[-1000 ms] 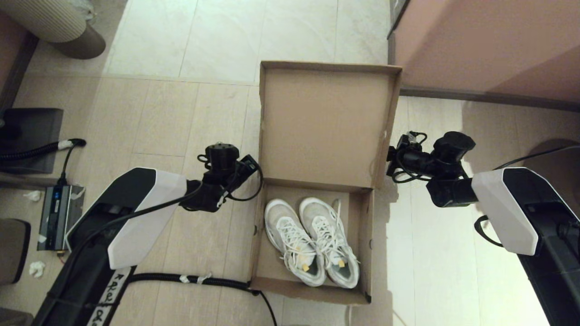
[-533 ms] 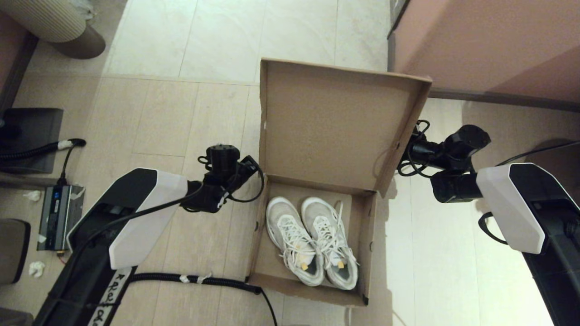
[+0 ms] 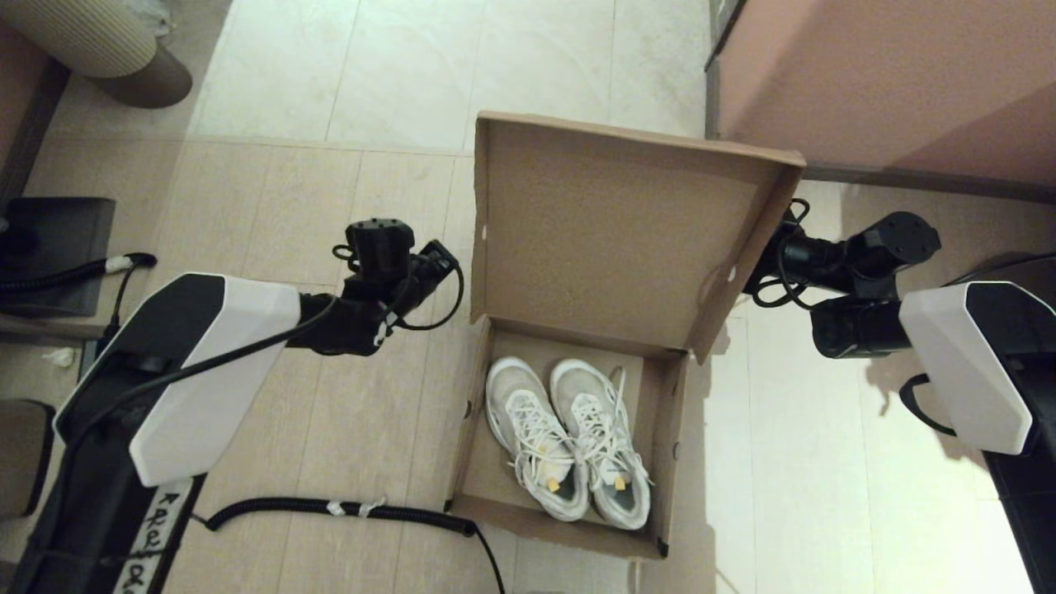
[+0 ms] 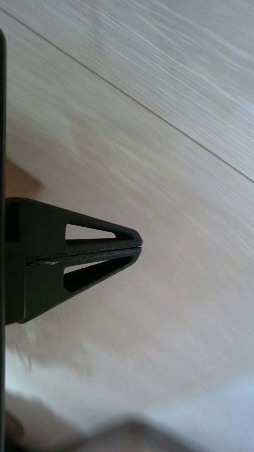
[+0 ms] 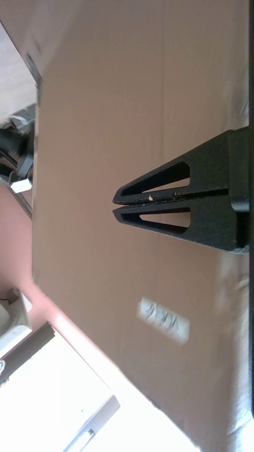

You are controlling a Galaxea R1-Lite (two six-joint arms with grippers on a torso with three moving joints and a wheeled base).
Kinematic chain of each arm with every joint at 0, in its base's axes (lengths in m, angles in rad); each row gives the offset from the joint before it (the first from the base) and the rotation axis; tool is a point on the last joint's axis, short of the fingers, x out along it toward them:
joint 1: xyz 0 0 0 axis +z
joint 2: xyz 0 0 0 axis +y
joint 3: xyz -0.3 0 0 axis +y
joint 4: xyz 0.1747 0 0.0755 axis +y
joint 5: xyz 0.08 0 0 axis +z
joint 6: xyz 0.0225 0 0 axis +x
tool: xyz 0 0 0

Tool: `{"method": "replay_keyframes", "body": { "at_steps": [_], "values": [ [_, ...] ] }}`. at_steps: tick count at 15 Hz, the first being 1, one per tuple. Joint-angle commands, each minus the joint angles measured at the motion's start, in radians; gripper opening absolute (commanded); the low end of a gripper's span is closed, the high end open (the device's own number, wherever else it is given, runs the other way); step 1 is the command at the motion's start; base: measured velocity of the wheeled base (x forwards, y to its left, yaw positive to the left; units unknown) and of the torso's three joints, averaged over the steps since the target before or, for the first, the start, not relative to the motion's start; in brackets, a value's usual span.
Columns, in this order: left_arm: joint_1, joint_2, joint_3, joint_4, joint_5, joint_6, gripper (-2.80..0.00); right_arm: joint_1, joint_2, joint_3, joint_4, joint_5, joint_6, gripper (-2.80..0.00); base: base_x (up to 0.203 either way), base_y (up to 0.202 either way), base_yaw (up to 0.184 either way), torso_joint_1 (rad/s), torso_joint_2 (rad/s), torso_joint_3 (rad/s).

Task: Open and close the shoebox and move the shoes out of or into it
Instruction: Close the shoe box

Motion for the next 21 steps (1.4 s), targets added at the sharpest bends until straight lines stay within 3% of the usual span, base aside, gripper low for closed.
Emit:
{"method": "replay_keyframes", "body": {
  "at_steps": [1, 6, 11, 13, 17, 21],
  "values": [
    [0.001, -0.047, -0.011, -0.012, -0.002, -0.004, -2.80, -0.002, -0.046, 0.019, -0.008, 0.008, 0.020, -2.80, 0.000, 0.000, 0.000, 0.000, 0.00, 0.000],
    [0.012, -0.033, -0.013, -0.143, -0.036, -0.009, -2.80, 0.002, -0.132, 0.103, -0.032, 0.048, 0.112, -2.80, 0.000, 0.000, 0.000, 0.000, 0.00, 0.000],
    [0.014, -0.002, -0.012, -0.246, -0.043, -0.027, -2.80, 0.010, -0.228, 0.247, -0.045, 0.055, 0.259, -2.80, 0.000, 0.000, 0.000, 0.000, 0.00, 0.000],
    [0.013, -0.005, -0.013, -0.246, -0.057, -0.027, -2.80, 0.016, -0.292, 0.355, -0.046, 0.060, 0.266, -2.80, 0.000, 0.000, 0.000, 0.000, 0.00, 0.000],
    [0.011, -0.012, -0.013, -0.246, -0.184, -0.027, -2.80, 0.053, -0.398, 0.532, -0.046, 0.096, 0.268, -2.80, 0.000, 0.000, 0.000, 0.000, 0.00, 0.000],
    [0.004, -0.021, -0.013, -0.249, -0.190, -0.027, -2.80, 0.072, -0.474, 0.694, -0.046, 0.170, 0.268, -2.80, 0.000, 0.000, 0.000, 0.000, 0.00, 0.000]
  ]
}}
